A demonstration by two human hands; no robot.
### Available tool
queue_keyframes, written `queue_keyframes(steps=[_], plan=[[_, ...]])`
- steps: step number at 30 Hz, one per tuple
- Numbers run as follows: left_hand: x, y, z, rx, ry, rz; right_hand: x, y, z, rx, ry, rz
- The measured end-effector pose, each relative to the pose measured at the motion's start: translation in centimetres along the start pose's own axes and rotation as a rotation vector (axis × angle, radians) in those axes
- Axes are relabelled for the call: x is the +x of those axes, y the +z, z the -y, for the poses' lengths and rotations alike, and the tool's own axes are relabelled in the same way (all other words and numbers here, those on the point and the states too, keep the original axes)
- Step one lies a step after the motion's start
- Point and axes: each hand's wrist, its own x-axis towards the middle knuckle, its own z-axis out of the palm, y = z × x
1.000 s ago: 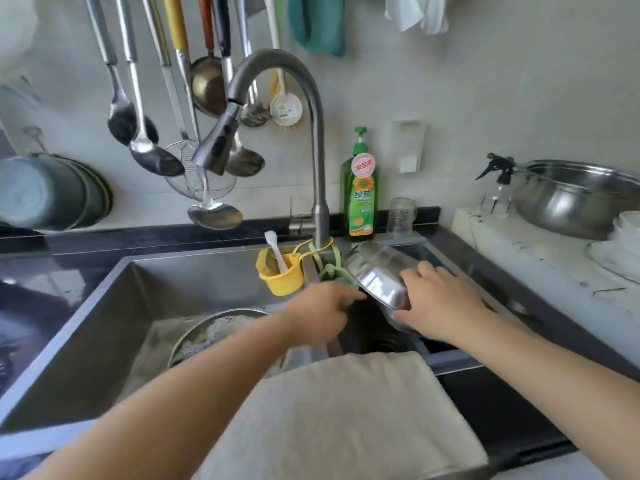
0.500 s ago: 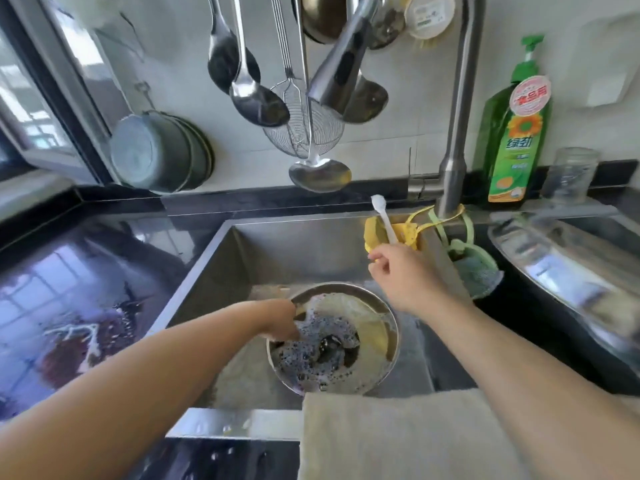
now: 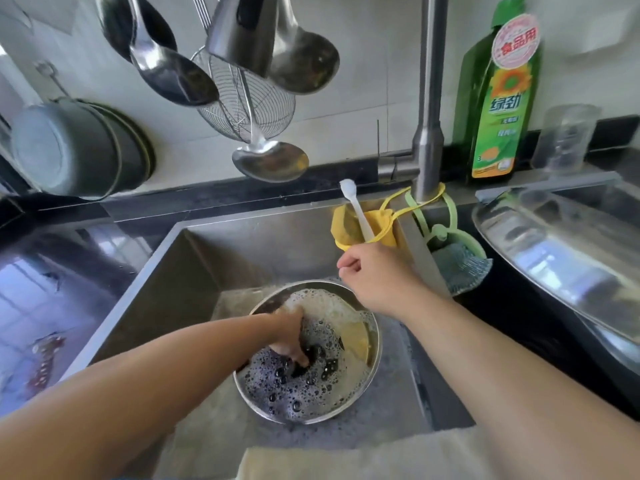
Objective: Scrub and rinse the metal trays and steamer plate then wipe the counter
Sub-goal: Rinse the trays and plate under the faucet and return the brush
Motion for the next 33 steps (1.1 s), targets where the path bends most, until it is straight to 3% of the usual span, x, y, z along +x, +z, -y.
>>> queue_keyframes(steps=[5,8,12,16,19,24,26,30,33], plan=[[-3.2,-2.1,0.9,-0.233,-0.049,-0.141,0.0,0.0,0.0,-0.020,0.008,0.013],[-7.4,-4.4,2.3,-0.503,-0.070,-0.273,-0.6,-0.2,0.5,0.006,0.009,0.009],[-12.2,-7.0,4.7,-0.841,-0.057,-0.407,-1.1,-2.2,3.0,-0.010,-0.041,-0.244],[-16.4,-8.7,6.2,-1.217,-0.072,-0.411,4.8,-6.0,5.5,-0.208,0.119,-0.286],[-18.2,-8.9,7.4,-1.417,-0.066,-0.378,8.6,-7.6,6.6,-0.093,0.330,-0.257],[-18.7,-8.2,8.4,-1.649,-0.097,-0.291,8.4,-7.4,7.2,-0.145,0.334,-0.110],[-18.6,-8.1,8.2,-1.685,-0.096,-0.286,7.2,-7.9,7.2,0.070,0.256,-0.111],[-18.7,-7.7,7.2,-1.695,-0.097,-0.307,3.5,-11.0,10.4,0.800,-0.172,-0.361],[-19.2,-7.6,6.4,-1.640,-0.123,-0.326,1.2,-13.0,14.8,1.146,-0.341,-0.121]])
